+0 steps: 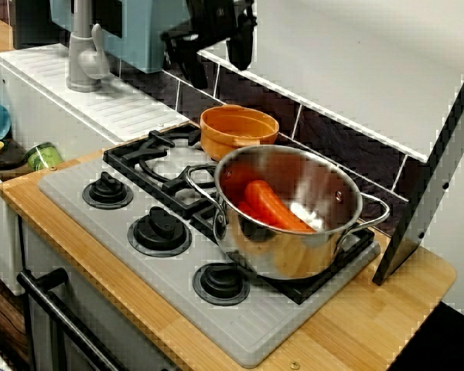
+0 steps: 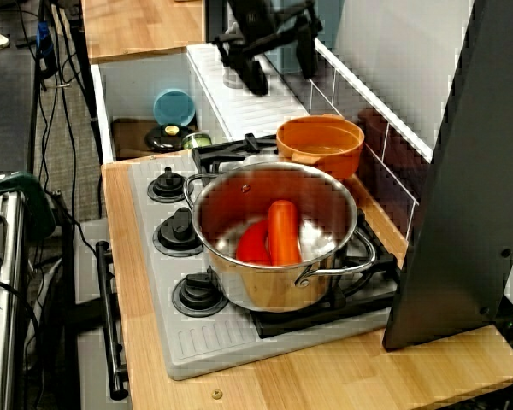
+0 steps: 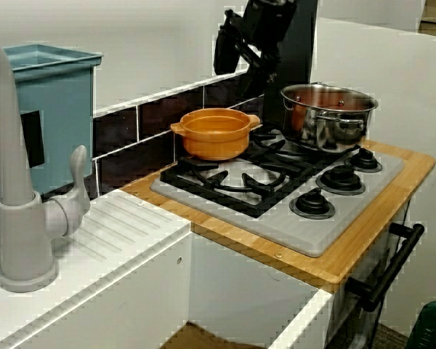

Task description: Lift pot from stove

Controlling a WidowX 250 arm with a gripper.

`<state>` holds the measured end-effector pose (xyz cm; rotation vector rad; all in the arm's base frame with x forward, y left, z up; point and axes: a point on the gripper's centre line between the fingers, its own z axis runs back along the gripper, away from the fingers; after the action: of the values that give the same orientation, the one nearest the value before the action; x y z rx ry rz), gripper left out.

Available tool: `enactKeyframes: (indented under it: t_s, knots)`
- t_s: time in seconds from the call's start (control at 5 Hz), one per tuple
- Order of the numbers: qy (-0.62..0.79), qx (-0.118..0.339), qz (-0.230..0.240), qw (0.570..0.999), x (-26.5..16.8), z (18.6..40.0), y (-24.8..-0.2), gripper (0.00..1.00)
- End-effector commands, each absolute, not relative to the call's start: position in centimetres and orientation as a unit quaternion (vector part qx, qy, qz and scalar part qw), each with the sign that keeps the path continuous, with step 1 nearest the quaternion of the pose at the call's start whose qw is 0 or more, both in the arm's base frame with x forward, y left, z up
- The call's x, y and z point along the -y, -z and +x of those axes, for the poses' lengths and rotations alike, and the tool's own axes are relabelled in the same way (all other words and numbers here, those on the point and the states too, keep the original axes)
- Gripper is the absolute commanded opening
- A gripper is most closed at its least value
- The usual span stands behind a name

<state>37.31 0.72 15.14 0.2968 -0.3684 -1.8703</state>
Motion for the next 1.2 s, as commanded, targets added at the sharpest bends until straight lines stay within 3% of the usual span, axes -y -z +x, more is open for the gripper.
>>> enactKeyframes:
  t_s: [0.0, 0.2, 0.4, 1.0]
  knots:
    - [0.857, 0.203, 0.111, 0.46, -1.7, 36.2, -21.1, 1.0]
    - [0.919, 0.167, 0.077, 0.35, -2.6, 36.3, -21.5, 1.0]
    - [0.935, 0.159, 0.07, 0.31, -3.5, 36.8, -20.7, 1.0]
    - [0.921, 0.129, 0.104, 0.352, -3.3, 37.0, -17.3, 1.0]
